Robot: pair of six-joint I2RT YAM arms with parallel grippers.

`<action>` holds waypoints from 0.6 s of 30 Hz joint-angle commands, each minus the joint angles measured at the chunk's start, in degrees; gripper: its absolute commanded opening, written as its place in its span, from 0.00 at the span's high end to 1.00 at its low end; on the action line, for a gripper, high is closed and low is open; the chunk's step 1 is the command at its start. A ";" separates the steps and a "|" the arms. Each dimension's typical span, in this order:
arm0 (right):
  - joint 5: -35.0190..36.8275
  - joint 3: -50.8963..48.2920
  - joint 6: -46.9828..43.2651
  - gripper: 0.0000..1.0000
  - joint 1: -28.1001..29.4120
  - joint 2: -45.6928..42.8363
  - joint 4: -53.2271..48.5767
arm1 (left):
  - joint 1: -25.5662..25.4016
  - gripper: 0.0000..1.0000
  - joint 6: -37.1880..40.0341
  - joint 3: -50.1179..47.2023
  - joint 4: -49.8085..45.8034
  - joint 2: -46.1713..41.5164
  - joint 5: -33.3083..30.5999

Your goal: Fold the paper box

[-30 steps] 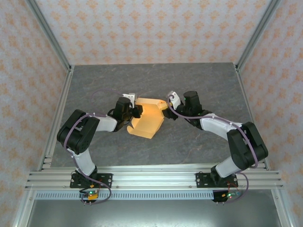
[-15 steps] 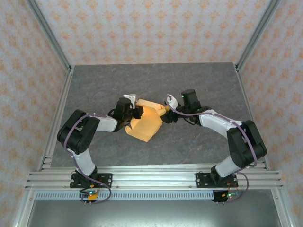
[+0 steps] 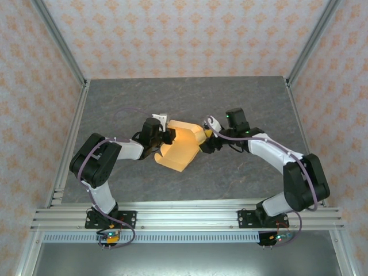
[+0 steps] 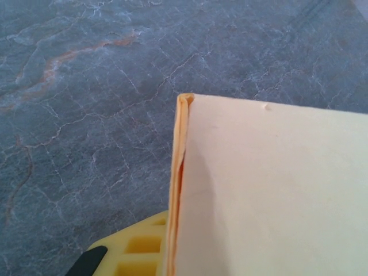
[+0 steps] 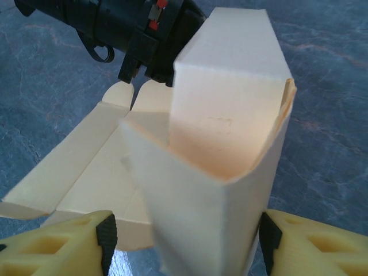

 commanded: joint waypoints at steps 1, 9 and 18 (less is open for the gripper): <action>-0.44 -1.88 0.35 0.30 -1.44 -5.08 0.01 | 0.27 1.00 1.75 0.75 2.77 -1.77 1.04; -0.28 -1.14 -3.48 0.31 -2.70 -9.79 -7.67 | 0.18 1.00 2.56 -0.04 3.77 -2.66 3.83; -0.57 -1.77 -1.48 0.45 -3.42 -8.75 -4.91 | -0.07 1.00 3.51 0.51 2.94 -2.80 5.24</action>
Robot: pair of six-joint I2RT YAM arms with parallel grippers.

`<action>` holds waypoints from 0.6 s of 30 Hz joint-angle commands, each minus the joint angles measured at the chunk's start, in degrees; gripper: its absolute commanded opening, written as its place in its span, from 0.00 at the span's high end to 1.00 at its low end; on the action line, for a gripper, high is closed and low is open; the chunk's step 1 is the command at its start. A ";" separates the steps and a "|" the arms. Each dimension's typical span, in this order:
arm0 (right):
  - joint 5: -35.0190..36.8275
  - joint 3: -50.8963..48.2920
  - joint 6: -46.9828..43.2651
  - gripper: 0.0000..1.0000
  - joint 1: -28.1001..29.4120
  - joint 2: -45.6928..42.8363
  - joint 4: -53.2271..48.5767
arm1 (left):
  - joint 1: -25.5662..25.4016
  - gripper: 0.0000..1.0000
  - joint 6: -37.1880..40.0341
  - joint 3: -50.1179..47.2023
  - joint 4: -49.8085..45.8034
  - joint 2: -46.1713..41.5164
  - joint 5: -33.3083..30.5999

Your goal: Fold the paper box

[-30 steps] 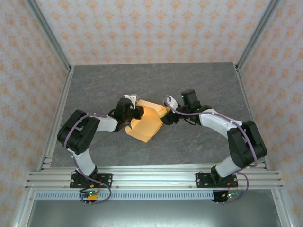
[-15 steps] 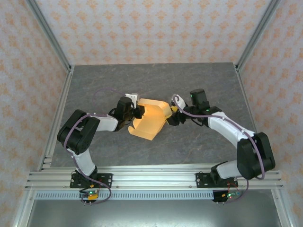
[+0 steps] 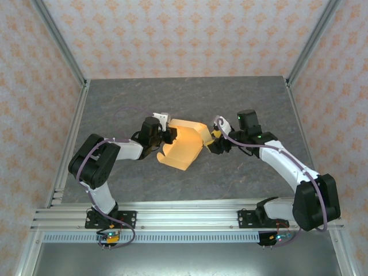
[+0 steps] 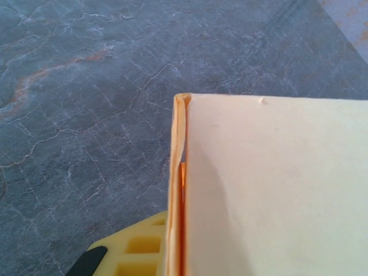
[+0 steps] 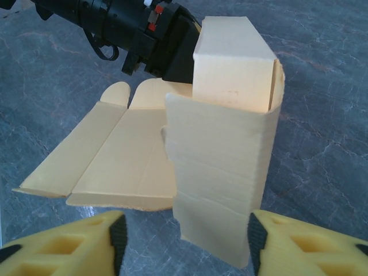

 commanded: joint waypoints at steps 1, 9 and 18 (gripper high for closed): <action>-1.11 0.37 0.84 0.46 -0.18 1.28 2.39 | -0.15 1.00 1.93 0.67 1.46 -2.05 1.37; 3.74 2.75 4.45 0.58 1.71 4.82 9.25 | -1.32 1.00 1.67 1.09 0.98 -2.04 0.94; 11.08 3.25 5.24 0.70 6.91 9.19 15.70 | -1.49 1.00 -0.68 2.12 0.43 -2.54 -0.13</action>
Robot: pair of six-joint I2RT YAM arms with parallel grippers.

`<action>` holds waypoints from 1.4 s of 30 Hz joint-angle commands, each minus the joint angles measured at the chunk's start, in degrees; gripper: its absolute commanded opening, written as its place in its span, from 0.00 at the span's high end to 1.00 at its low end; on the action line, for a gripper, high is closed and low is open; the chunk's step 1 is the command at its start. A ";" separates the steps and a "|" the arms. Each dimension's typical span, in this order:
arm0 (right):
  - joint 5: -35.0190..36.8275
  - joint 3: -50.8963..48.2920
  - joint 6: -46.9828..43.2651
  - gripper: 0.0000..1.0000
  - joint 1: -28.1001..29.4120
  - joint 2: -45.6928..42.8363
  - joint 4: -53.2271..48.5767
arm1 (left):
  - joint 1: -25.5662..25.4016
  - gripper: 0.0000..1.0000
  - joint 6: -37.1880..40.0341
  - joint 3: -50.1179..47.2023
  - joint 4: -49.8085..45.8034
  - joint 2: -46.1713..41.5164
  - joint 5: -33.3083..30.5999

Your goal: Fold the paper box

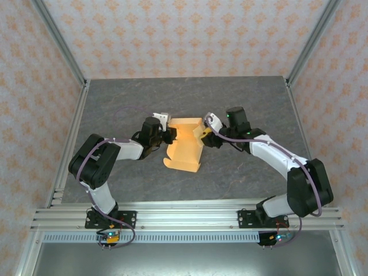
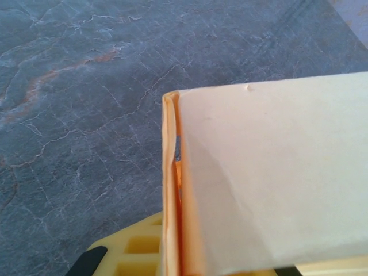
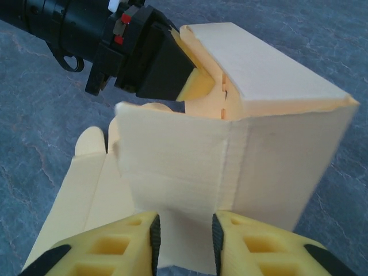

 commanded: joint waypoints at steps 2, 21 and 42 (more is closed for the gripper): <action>4.83 -0.76 2.93 0.71 1.70 1.51 10.61 | -1.18 1.00 -1.58 1.63 0.87 -2.57 0.08; -2.22 -6.91 3.66 0.42 -8.91 -9.30 9.98 | -1.11 1.00 -0.07 0.13 0.31 -3.08 -1.94; 12.89 -0.42 5.96 0.45 0.84 5.75 21.13 | -1.39 1.00 -1.08 0.31 0.26 -3.23 -0.47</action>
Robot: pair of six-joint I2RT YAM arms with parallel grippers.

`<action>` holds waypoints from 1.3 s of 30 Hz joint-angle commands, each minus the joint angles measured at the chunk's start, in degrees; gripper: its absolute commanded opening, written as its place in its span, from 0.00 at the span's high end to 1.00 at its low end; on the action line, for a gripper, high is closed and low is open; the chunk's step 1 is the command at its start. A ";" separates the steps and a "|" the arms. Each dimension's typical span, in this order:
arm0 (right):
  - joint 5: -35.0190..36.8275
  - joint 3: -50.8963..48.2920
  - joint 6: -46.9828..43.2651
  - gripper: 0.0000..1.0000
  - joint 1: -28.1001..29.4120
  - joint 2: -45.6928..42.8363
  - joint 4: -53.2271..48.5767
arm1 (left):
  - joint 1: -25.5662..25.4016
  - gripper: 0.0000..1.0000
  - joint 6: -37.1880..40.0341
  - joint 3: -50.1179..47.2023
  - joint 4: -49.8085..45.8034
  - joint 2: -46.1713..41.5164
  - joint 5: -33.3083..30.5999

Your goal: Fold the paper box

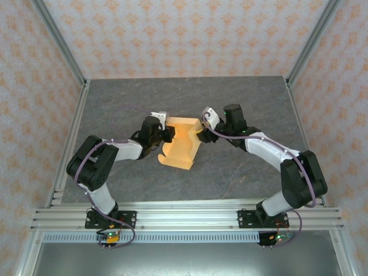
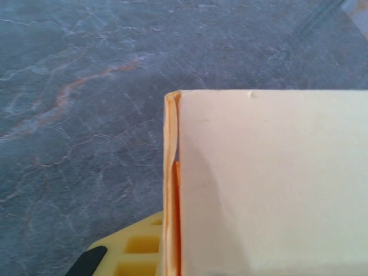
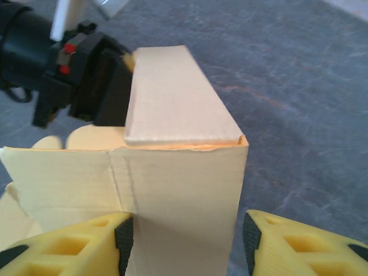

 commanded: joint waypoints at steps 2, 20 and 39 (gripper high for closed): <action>9.30 -2.04 3.38 0.45 0.85 0.95 12.10 | -1.46 1.00 -0.24 0.16 1.62 -1.85 2.70; -7.57 3.78 -5.45 0.26 -3.99 -0.79 -11.70 | -0.83 1.00 -2.82 5.19 -7.68 1.46 4.68; -6.91 3.22 -3.70 0.10 -6.40 -3.64 -16.30 | -0.75 1.00 -0.08 6.35 -13.97 0.85 2.62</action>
